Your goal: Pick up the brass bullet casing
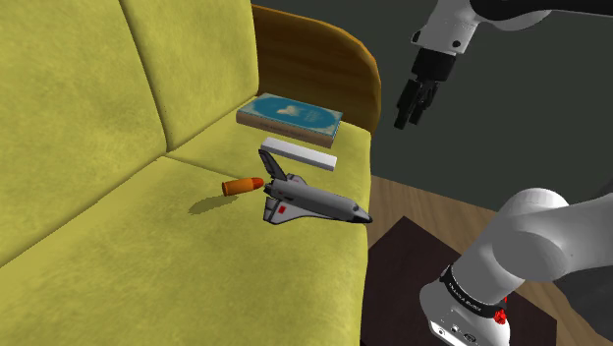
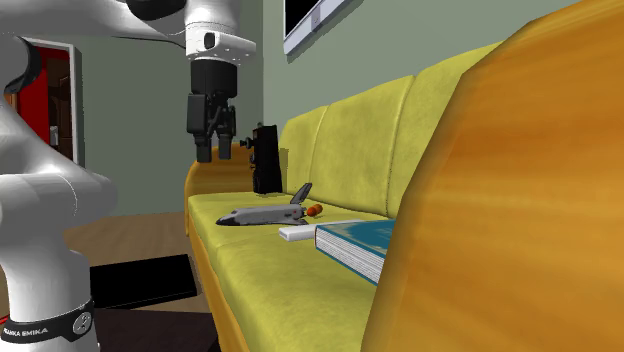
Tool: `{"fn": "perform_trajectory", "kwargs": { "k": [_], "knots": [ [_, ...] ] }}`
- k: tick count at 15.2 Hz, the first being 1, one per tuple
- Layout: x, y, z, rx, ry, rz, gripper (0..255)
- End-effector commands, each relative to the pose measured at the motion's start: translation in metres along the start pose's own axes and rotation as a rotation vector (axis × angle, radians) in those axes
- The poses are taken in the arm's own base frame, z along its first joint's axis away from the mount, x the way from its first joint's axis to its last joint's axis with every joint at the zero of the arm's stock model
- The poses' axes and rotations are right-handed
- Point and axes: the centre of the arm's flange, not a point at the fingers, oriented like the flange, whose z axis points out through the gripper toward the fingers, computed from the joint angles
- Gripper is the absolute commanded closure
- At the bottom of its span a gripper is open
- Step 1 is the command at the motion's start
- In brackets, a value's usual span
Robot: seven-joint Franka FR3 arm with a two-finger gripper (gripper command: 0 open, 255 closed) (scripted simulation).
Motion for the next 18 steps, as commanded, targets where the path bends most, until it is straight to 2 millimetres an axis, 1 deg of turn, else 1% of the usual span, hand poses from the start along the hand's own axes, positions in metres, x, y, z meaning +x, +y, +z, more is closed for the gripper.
{"fn": "perform_trajectory", "kwargs": {
  "k": [1,5,10,14,18],
  "knots": [
    [0.0,0.0,0.0,0.0,0.0,0.0,0],
    [0.043,-0.028,0.014,-0.008,-0.002,-0.16,0],
    [0.09,-0.072,0.033,-0.019,-0.005,-0.361,0],
    [0.121,-0.113,0.048,-0.027,-0.007,-0.521,0],
    [0.144,-0.159,0.064,-0.035,-0.009,-0.682,0]
  ]
}}
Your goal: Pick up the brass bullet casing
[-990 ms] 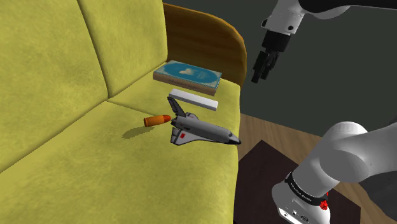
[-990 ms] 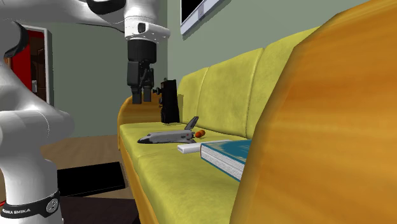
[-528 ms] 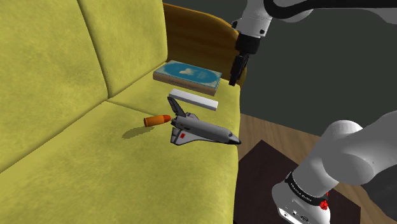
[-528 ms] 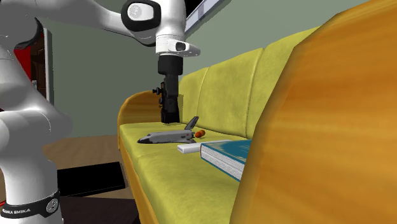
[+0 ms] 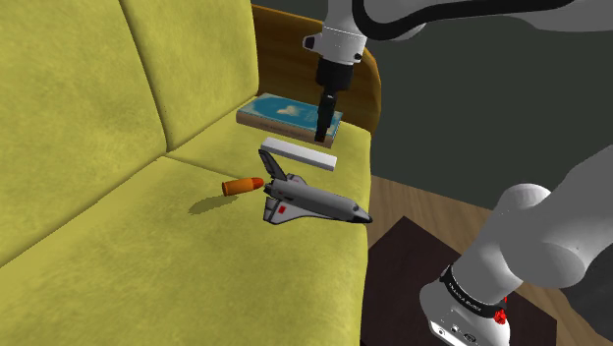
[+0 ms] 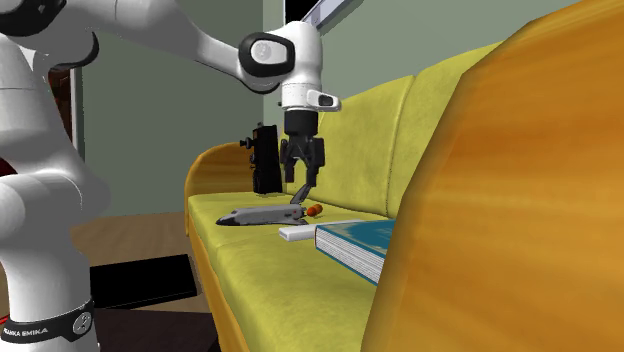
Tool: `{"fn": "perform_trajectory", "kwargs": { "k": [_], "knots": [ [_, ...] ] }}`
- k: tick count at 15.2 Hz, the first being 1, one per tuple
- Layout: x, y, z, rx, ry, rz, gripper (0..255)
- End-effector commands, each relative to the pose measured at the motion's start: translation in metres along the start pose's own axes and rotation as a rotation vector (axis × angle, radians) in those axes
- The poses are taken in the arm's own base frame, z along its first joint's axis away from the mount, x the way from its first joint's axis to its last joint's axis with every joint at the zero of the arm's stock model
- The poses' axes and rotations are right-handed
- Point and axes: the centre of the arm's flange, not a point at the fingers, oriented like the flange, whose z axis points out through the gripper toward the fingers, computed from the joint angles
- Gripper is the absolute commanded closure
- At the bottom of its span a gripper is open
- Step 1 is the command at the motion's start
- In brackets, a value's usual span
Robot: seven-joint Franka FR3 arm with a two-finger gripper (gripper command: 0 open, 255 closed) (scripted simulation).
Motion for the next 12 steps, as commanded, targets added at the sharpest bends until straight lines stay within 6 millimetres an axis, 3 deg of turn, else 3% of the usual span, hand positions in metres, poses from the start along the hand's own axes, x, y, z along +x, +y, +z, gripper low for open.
{"fn": "perform_trajectory", "kwargs": {
  "k": [1,12],
  "knots": [
    [0.023,-0.012,0.008,-0.004,-0.001,-0.083,0],
    [0.121,-0.113,0.049,-0.026,-0.006,-0.524,0]
  ]
}}
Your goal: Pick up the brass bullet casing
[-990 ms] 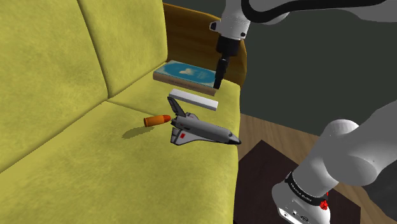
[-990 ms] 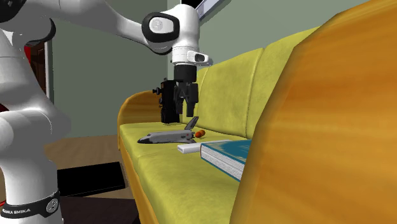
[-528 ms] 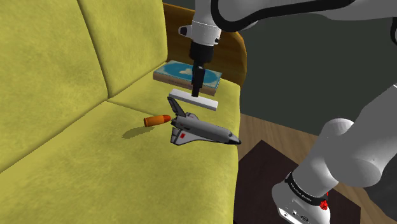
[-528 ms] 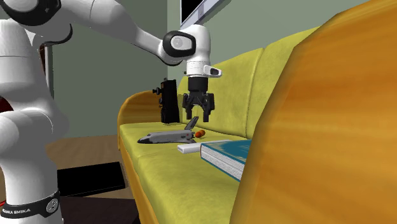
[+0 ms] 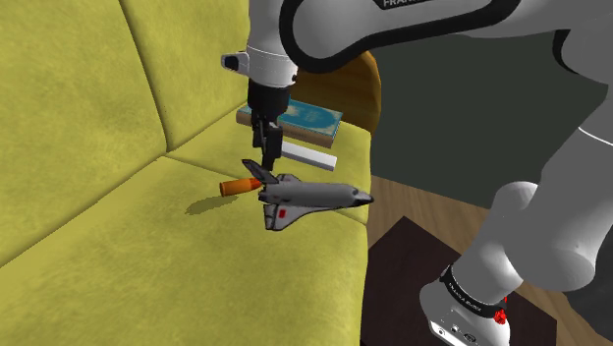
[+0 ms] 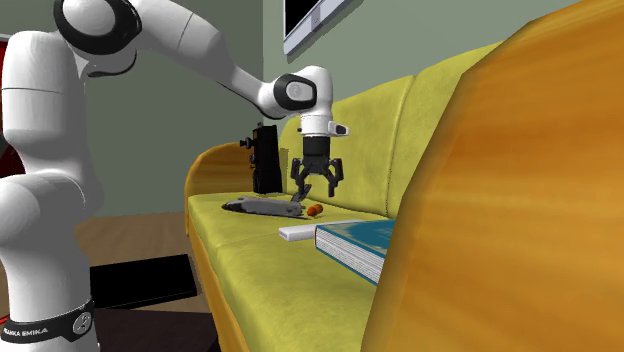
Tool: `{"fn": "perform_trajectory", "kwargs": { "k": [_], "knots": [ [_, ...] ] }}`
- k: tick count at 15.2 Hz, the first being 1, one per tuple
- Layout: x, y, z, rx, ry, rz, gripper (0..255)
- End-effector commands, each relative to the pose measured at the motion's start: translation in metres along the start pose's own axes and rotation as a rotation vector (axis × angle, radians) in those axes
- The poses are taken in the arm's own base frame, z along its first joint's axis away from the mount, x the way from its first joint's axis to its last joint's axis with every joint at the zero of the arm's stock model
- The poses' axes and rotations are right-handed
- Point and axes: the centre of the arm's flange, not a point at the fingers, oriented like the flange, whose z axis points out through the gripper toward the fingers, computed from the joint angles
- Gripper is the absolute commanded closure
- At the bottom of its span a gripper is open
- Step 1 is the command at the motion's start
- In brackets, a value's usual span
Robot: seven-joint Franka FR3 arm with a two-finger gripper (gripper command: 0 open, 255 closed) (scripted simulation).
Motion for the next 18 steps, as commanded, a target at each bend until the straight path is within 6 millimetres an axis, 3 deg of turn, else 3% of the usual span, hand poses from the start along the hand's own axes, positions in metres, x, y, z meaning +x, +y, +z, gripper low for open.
{"fn": "perform_trajectory", "kwargs": {
  "k": [1,3,10,13,14,18],
  "knots": [
    [0.025,-0.014,0.006,0.001,-0.004,-0.086,0],
    [0.046,-0.029,0.014,-0.003,-0.005,-0.165,0],
    [0.045,-0.028,0.05,-0.003,-0.005,-0.165,0],
    [0.045,-0.028,0.053,-0.003,-0.005,-0.165,0],
    [0.039,-0.033,0.047,-0.003,-0.005,-0.164,255],
    [0.036,-0.04,0.047,-0.004,-0.006,-0.164,255]
  ]
}}
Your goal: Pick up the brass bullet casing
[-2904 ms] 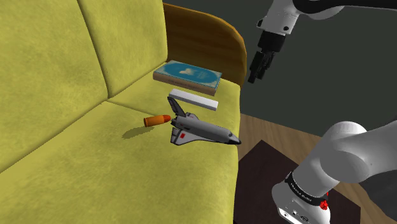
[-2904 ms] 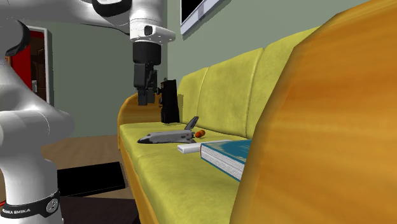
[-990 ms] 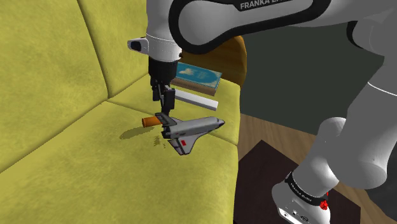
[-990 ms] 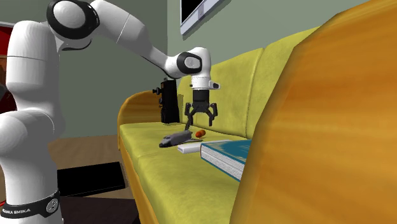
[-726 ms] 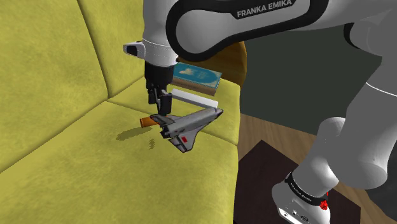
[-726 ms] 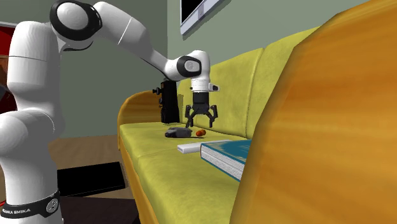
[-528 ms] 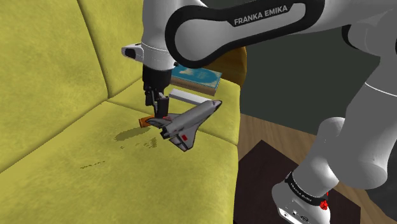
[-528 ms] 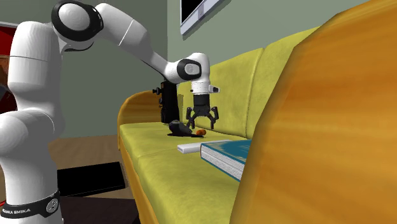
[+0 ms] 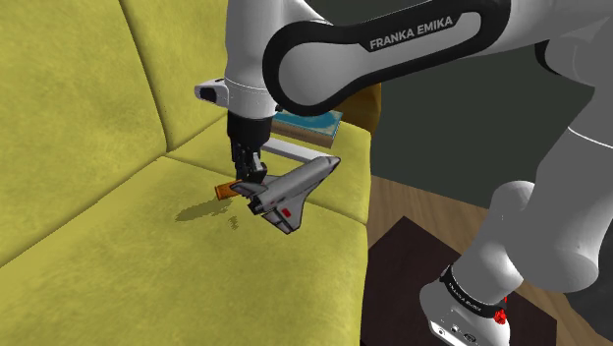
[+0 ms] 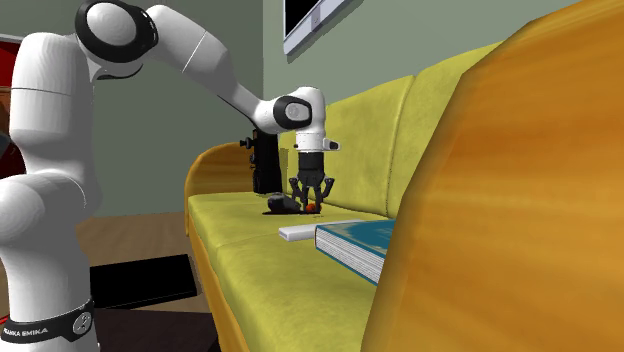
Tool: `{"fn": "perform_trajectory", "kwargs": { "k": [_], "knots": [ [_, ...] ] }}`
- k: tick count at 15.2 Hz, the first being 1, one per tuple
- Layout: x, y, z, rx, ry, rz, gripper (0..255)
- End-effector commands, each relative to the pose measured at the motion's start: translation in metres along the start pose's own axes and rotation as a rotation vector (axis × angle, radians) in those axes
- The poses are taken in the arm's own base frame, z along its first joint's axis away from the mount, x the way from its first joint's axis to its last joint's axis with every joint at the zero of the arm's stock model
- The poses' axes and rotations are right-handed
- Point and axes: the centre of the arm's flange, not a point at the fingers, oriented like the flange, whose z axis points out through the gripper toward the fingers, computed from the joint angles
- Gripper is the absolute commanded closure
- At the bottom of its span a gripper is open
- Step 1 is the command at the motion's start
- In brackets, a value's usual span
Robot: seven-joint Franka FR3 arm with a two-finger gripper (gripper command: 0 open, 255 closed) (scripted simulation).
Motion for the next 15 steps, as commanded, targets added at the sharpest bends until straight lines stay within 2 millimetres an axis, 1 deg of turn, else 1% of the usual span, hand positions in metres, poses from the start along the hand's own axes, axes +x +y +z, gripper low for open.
{"fn": "perform_trajectory", "kwargs": {
  "k": [1,4,5,15],
  "knots": [
    [0.0,-0.004,0.006,0.014,-0.016,-0.003,255],
    [-0.002,-0.005,0.005,0.014,-0.016,-0.003,255],
    [0.005,0.01,0.013,0.014,-0.016,-0.003,255],
    [0.007,0.01,-0.04,0.014,-0.016,-0.003,255]
  ]
}}
